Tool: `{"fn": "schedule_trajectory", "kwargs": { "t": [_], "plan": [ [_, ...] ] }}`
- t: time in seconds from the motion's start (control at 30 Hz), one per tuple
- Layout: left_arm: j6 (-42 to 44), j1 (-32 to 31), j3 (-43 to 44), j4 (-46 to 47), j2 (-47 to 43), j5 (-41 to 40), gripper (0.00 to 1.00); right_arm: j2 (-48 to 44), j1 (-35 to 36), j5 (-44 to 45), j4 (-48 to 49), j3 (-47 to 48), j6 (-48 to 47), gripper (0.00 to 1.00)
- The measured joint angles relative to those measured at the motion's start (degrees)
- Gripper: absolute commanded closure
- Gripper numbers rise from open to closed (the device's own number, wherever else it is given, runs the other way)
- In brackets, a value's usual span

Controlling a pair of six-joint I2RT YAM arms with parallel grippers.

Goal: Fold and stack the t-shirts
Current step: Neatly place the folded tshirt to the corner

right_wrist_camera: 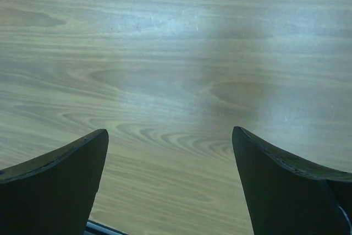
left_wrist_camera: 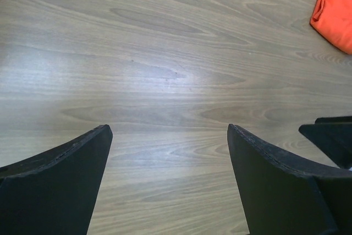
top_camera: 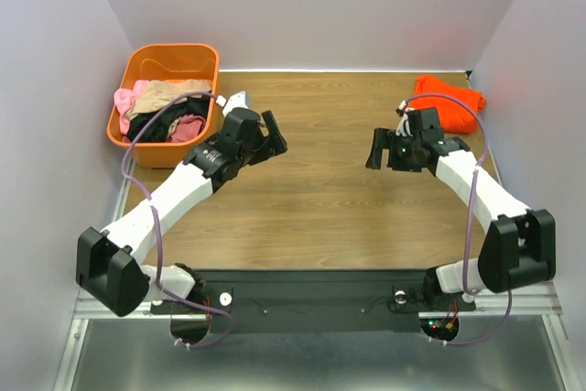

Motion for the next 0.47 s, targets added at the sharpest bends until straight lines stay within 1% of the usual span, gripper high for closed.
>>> {"fn": "schedule_trajectory", "kwargs": {
  "t": [0.17,0.47],
  "plan": [
    [-2.0,-2.4,-2.4,-0.1,-2.0,-1.9,0.02,-4.9,0.5,-3.1,0.0,-2.6,0.9,0.0],
    [-3.0,-3.5,-3.6,-0.1,-3.0,-3.0,0.04,-5.8,0.5,-5.1,0.0,-2.7,0.9,0.0]
  ]
}}
